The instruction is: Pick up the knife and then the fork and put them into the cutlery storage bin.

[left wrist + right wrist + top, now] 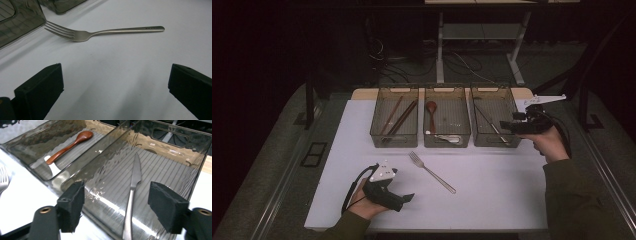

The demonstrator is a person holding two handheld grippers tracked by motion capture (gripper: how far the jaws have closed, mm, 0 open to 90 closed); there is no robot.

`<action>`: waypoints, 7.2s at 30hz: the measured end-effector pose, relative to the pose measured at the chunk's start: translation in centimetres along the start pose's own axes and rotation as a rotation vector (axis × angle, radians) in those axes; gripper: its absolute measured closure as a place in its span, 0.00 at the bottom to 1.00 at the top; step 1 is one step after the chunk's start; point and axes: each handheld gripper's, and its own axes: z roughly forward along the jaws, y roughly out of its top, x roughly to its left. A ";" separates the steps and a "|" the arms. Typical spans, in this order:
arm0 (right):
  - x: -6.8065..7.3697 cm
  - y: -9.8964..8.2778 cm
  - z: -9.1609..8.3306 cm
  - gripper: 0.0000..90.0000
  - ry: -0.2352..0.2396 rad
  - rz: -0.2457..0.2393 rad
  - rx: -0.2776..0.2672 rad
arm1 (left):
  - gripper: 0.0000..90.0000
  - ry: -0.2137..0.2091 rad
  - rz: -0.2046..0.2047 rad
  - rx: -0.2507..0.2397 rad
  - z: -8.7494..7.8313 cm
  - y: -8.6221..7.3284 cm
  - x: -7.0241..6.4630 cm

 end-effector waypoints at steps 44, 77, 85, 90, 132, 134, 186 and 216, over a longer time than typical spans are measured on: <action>8.9 -12.7 -2.2 0.16 0.149 -0.047 -0.063 | 0.99 -0.026 0.027 0.051 1.9 3.0 2.0; 9.1 -12.9 -1.8 0.16 0.151 -0.079 -0.038 | 0.99 -0.045 0.103 0.162 6.6 5.8 2.8; 9.1 -12.9 -1.7 0.16 0.151 -0.079 -0.034 | 0.99 -0.026 0.092 0.165 8.2 6.5 3.1; 9.1 -12.9 -1.7 0.16 0.151 -0.079 -0.034 | 0.99 -0.030 0.104 0.196 8.6 6.5 2.8; 9.3 -12.9 -1.7 0.16 0.165 -0.079 -0.031 | 0.81 -0.301 0.284 0.214 3.9 2.5 -0.8; 9.3 -12.9 -1.7 0.16 0.165 -0.080 -0.031 | 0.84 -0.306 0.284 0.215 3.9 2.5 -0.8; 14.1 -5.1 3.7 0.34 0.631 -0.460 0.227 | 0.94 -0.432 0.396 0.083 5.8 9.3 -2.2; 16.4 -3.9 5.7 0.96 0.823 -0.533 0.328 | 0.96 -0.467 0.425 0.103 6.3 9.1 -3.1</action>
